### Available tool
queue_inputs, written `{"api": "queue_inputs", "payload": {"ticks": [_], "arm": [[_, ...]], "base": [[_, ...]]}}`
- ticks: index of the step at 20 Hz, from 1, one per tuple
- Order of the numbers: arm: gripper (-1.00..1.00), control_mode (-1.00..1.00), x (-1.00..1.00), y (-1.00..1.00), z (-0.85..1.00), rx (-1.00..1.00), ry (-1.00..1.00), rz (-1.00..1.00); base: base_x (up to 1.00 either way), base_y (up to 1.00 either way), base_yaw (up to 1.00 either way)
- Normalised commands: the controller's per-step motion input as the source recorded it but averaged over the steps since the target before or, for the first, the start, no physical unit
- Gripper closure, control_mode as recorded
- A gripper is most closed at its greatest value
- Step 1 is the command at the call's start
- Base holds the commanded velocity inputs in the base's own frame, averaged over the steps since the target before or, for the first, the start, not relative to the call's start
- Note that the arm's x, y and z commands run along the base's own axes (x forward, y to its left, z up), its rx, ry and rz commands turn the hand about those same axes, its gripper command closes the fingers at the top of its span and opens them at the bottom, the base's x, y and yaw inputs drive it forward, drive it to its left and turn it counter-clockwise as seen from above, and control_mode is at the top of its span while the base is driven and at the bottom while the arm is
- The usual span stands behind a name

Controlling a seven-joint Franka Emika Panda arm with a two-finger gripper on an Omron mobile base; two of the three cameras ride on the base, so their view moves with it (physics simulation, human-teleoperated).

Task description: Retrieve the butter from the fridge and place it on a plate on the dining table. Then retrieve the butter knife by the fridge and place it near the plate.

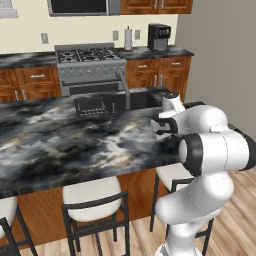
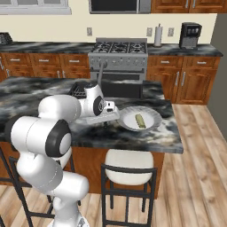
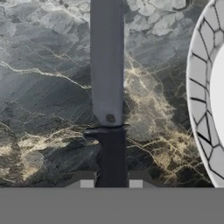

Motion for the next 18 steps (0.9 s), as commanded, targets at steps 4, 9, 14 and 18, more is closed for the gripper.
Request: {"api": "queue_inputs", "payload": {"ticks": [4,9,14,18], "arm": [[-1.0,-1.0,0.0,0.0,0.0,0.0,0.0,0.0],[-1.0,-1.0,0.0,0.0,0.0,0.0,0.0,0.0],[-1.0,-1.0,0.0,0.0,0.0,0.0,0.0,0.0],[-1.0,-1.0,0.0,0.0,0.0,0.0,0.0,0.0]], "base": [[0.0,0.0,0.0],[0.0,0.0,0.0],[0.0,0.0,0.0],[0.0,0.0,0.0]]}}
